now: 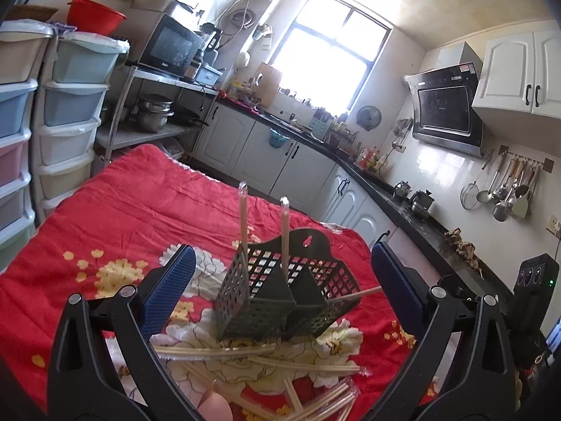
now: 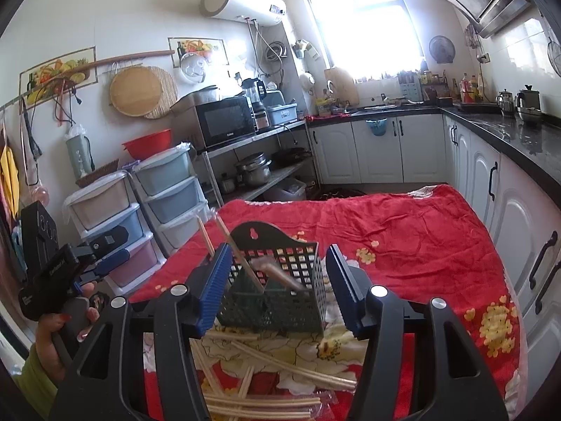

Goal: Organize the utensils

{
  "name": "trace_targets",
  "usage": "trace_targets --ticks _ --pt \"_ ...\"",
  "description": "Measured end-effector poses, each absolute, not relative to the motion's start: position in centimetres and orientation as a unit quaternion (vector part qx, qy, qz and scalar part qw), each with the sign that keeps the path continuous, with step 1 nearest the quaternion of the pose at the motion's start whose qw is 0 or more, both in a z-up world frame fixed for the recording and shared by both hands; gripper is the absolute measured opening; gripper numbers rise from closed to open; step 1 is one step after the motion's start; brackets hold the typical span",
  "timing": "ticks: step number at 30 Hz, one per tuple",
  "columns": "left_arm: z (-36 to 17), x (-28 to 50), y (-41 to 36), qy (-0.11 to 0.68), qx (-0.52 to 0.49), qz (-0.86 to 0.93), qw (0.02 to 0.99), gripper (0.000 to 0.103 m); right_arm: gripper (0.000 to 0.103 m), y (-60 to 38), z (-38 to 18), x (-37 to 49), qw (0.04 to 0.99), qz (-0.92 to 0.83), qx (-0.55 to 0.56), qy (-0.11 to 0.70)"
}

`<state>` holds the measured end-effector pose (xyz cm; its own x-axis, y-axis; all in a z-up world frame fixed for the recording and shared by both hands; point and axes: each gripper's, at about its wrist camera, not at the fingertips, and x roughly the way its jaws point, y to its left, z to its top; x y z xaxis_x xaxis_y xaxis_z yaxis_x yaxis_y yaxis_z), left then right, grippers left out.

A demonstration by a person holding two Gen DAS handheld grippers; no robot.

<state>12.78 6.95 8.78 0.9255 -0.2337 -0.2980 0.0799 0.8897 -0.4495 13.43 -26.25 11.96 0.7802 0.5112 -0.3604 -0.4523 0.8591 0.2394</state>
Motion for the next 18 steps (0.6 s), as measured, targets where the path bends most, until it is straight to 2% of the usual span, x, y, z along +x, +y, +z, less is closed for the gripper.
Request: trace_targets --ticks 18 --pt "5.0 10.0 7.8 0.223 -0.231 -0.073 0.944 0.092 0.059 -25.0 9.4 11.1 0.938 0.258 0.034 0.229"
